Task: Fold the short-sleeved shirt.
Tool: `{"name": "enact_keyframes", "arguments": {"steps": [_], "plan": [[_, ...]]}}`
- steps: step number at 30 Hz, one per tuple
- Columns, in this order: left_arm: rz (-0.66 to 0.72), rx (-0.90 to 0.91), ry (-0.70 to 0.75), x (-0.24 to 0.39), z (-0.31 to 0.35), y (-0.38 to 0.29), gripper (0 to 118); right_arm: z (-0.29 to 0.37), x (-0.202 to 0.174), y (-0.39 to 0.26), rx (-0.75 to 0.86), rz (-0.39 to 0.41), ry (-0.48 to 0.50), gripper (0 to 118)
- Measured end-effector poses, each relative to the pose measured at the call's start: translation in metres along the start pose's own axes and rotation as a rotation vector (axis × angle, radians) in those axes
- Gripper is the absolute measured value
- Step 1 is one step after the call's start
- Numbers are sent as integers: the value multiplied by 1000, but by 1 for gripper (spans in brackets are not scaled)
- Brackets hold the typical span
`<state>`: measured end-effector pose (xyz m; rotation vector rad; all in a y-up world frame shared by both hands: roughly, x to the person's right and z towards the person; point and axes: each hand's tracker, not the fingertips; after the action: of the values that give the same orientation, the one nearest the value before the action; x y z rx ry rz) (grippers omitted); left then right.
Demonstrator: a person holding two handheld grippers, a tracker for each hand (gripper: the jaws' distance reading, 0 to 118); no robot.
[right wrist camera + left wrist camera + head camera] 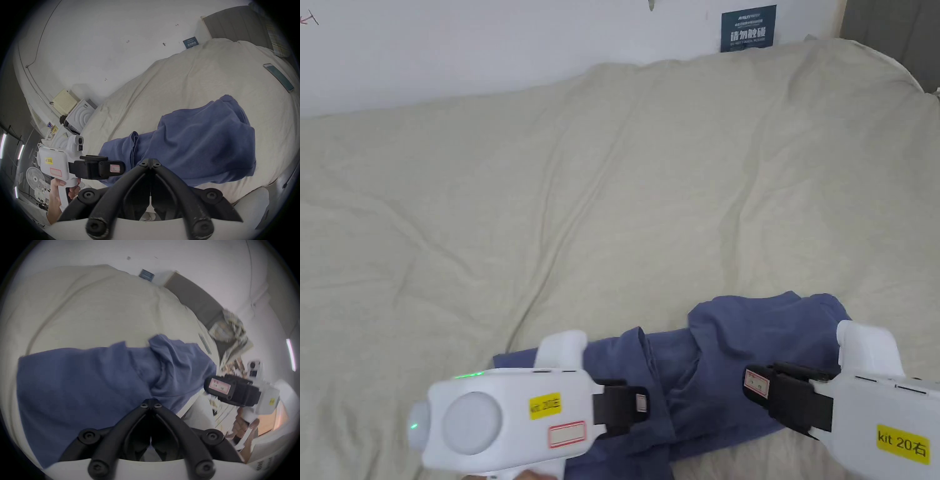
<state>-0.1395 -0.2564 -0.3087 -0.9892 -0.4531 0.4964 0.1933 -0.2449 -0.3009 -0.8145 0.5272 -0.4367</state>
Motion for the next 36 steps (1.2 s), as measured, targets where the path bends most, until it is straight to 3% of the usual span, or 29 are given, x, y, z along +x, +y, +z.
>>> {"name": "enact_keyframes", "arguments": {"steps": [7,10,11,13,14,20,26,29,30,31,33,35,36], "plan": [[177,203,10,-64,92,-15,0,0,-15,0,-4,57,-7,0],[276,245,-66,-100,117,-24,1,-5,-21,0,-16,60,5,0],[305,268,-81,-110,123,-27,14,-7,-25,-1,-18,62,5,0],[322,263,-79,-121,126,-31,99,-11,-31,-1,-21,71,9,0],[336,226,-70,-127,123,-31,118,-13,-34,-1,-23,72,9,0],[427,193,-201,-155,101,-17,117,-24,-52,-2,-46,100,12,0],[376,56,-219,-157,56,3,117,-35,-58,-1,-73,111,3,0],[369,82,-251,-151,50,13,114,-37,-57,-1,-83,118,-4,0],[373,75,-264,-151,47,16,99,-37,-57,-1,-84,117,-7,0],[390,67,-265,-151,44,19,76,-37,-57,0,-87,117,-9,0],[351,34,-175,-144,39,21,12,-37,-56,0,-91,122,-8,0],[343,-30,1,-152,33,16,12,-37,-53,0,-89,120,-13,0],[403,6,-153,-161,37,13,12,-37,-52,1,-90,114,-14,0]]}}
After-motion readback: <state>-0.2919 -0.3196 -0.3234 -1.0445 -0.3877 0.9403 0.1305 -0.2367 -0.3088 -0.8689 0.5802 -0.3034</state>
